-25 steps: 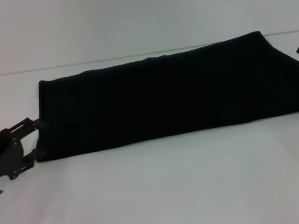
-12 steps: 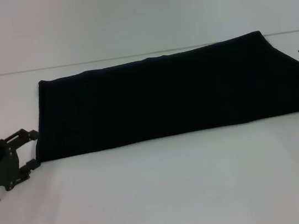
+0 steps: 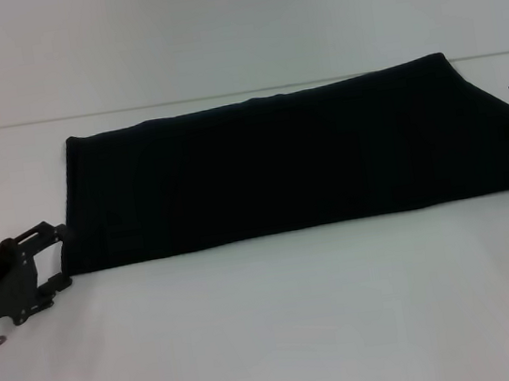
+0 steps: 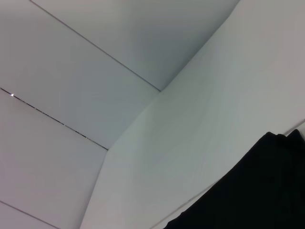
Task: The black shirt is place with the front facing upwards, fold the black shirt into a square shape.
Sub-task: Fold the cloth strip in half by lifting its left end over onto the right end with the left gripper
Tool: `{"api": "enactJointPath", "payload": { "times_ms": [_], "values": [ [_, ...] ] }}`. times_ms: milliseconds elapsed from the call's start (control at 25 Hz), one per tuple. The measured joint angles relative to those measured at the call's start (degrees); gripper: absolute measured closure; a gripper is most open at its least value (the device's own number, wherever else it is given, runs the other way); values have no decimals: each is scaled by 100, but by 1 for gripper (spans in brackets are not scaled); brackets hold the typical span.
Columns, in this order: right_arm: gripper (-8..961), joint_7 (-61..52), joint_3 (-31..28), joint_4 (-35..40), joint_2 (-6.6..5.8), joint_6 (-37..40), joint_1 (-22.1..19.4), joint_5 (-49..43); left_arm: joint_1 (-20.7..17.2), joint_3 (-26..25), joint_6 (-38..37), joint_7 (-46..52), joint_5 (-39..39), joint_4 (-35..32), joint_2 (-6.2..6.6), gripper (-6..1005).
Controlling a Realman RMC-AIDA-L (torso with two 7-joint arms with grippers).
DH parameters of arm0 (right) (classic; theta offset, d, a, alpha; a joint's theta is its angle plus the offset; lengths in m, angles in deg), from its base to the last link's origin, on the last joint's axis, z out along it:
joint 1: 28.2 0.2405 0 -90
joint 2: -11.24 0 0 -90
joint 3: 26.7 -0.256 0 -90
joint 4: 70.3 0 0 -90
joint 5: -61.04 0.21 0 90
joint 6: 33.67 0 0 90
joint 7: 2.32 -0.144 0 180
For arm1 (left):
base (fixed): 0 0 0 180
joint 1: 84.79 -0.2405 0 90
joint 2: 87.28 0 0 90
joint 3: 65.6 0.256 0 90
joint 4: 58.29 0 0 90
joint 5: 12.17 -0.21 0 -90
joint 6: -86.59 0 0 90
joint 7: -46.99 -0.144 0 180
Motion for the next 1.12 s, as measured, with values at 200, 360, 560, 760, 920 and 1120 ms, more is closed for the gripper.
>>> {"api": "enactJointPath", "payload": {
  "times_ms": [200,360,560,760,920,1120],
  "values": [
    [98,0,-44,0,5,-1,-10,0,60,-1,23,3,-59,125,13,210],
    [100,0,-66,0,9,1,-19,0,68,-4,26,3,-67,128,4,210],
    [102,0,-70,0,9,4,-19,0,172,31,105,-6,-90,128,-9,210],
    [105,0,-69,0,9,-2,-13,-1,303,78,219,-35,-96,193,-18,212],
    [107,0,-75,0,9,5,12,0,452,104,239,-229,-65,229,-25,213],
    [109,0,-80,0,9,6,15,0,515,51,91,-758,278,147,-53,213]
  ]
}}
